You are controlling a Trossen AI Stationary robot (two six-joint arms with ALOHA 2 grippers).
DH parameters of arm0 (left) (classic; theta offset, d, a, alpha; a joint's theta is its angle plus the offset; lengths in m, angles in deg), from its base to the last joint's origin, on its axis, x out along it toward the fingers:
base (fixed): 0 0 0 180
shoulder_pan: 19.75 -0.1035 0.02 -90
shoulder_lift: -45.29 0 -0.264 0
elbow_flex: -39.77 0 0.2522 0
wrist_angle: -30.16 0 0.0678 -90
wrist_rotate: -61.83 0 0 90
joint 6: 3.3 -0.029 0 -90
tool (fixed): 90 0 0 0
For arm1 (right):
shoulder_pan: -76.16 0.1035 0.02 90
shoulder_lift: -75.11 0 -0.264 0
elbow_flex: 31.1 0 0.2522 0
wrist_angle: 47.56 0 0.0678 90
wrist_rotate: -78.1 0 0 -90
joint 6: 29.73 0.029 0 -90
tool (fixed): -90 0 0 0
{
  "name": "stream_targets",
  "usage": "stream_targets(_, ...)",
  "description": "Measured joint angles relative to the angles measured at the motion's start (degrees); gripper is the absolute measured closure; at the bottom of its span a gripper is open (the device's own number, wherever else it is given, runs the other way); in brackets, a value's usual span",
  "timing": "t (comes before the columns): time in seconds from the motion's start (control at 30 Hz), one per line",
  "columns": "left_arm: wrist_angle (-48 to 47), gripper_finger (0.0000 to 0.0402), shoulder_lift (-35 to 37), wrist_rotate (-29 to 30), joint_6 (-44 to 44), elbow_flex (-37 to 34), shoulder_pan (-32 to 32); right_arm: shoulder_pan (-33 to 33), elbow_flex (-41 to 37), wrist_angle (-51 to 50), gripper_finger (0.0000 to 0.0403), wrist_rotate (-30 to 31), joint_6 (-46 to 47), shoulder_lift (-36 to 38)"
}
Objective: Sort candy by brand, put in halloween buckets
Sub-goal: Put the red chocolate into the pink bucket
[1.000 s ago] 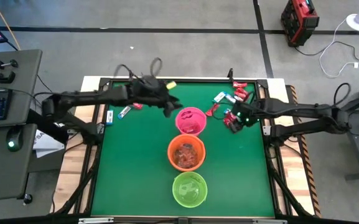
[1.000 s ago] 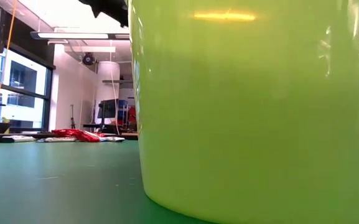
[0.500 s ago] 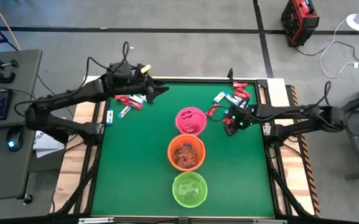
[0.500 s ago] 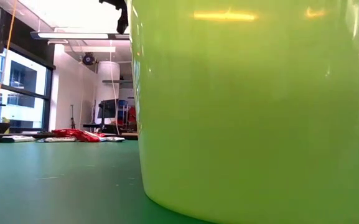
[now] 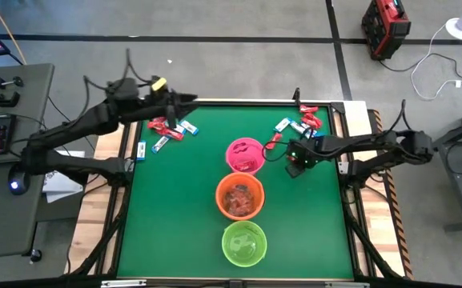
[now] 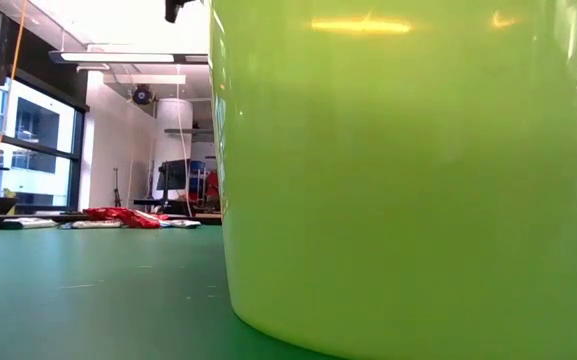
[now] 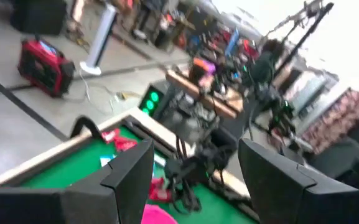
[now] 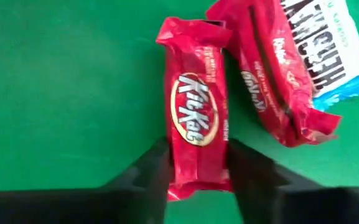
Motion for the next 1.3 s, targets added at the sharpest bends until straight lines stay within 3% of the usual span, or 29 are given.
stream_targets(0.1, -0.5, 0.0177, 2.9, 2.0, -0.4, 0.0, 0.0, 0.5, 2.6, -3.0, 0.0362, -1.2, -1.9, 1.3)
stream_targets(0.17, -1.0, 0.0177, 4.5, 2.9, -0.6, 0.0, 0.0, 0.8, 5.6, -5.0, 0.0390, -2.5, -5.2, 2.3)
stream_targets(0.33, -2.1, 0.0177, 8.7, 3.0, -3.2, 0.0, 0.0, 0.8, 16.9, -8.7, 0.0377, -0.9, -9.7, 5.5)
stream_targets(0.53, -6.8, 0.0177, 10.5, 6.1, -5.5, 0.0, 0.0, 0.8, 28.0, 4.2, 0.0397, -2.6, -14.3, 5.4)
stream_targets(0.7, -13.5, 0.0177, 10.0, 9.4, -4.6, 0.0, 0.0, 1.6, 30.1, 11.8, 0.0392, -10.0, -14.5, 1.4)
stream_targets(0.9, -18.7, 0.0177, 8.3, 10.2, -3.0, 0.0, 0.0, 5.6, 30.0, 13.1, 0.0390, -11.1, -15.2, -5.3)
stream_targets(1.07, -19.1, 0.0177, 6.8, 10.3, -3.0, 0.0, 0.0, 6.1, 30.2, 13.0, 0.0349, -11.1, -13.2, -10.5)
stream_targets(1.3, -20.5, 0.0177, 5.8, 10.3, -6.4, 0.0, 0.0, 6.0, 33.5, 11.6, 0.0210, -7.9, -18.9, -12.5)
